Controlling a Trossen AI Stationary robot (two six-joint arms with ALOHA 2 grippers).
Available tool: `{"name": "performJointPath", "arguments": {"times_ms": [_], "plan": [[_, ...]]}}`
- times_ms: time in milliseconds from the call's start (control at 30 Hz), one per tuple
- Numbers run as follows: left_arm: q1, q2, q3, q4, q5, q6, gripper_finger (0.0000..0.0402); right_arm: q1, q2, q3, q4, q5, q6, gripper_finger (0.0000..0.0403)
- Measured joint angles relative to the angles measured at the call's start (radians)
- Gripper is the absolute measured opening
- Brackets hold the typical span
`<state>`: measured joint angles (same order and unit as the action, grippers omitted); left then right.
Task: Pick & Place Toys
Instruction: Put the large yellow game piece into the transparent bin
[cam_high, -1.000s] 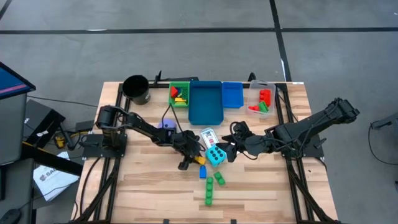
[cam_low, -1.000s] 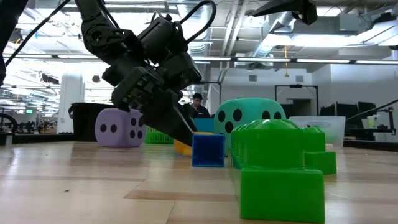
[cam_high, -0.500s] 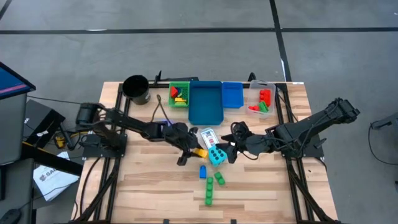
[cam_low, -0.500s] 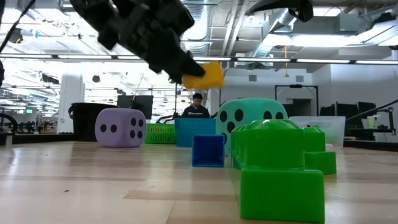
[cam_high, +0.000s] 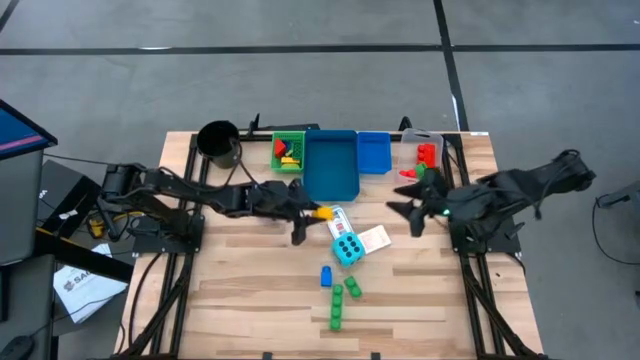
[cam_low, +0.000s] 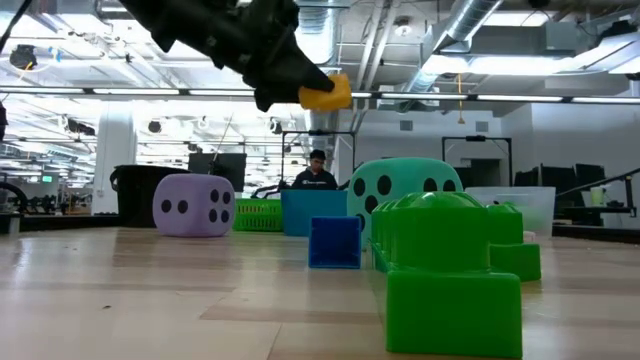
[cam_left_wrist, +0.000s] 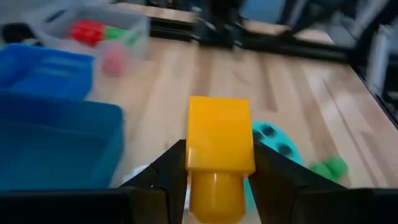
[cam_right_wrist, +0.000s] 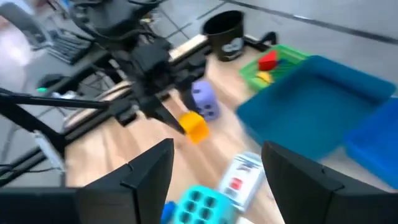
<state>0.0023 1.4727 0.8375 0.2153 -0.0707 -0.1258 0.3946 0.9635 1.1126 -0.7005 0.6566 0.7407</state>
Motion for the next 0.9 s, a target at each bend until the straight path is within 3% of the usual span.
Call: {"name": "performJointPath", "arguments": {"times_ms": [300, 567, 900], "plan": [[0.081, 0.001, 0.000, 0.118, -0.099, -0.119, 0.0130, 0.000, -0.088, -0.001, -0.190, 0.016, -0.048, 0.0240], [0.195, 0.002, 0.027, 0.159, -0.103, -0.177, 0.0130, 0.000, -0.111, -0.002, -0.273, 0.025, -0.095, 0.0240], [0.299, 0.002, 0.132, 0.161, -0.076, -0.168, 0.0130, -0.013, -0.119, -0.002, -0.253, 0.025, -0.172, 0.0240]]}}
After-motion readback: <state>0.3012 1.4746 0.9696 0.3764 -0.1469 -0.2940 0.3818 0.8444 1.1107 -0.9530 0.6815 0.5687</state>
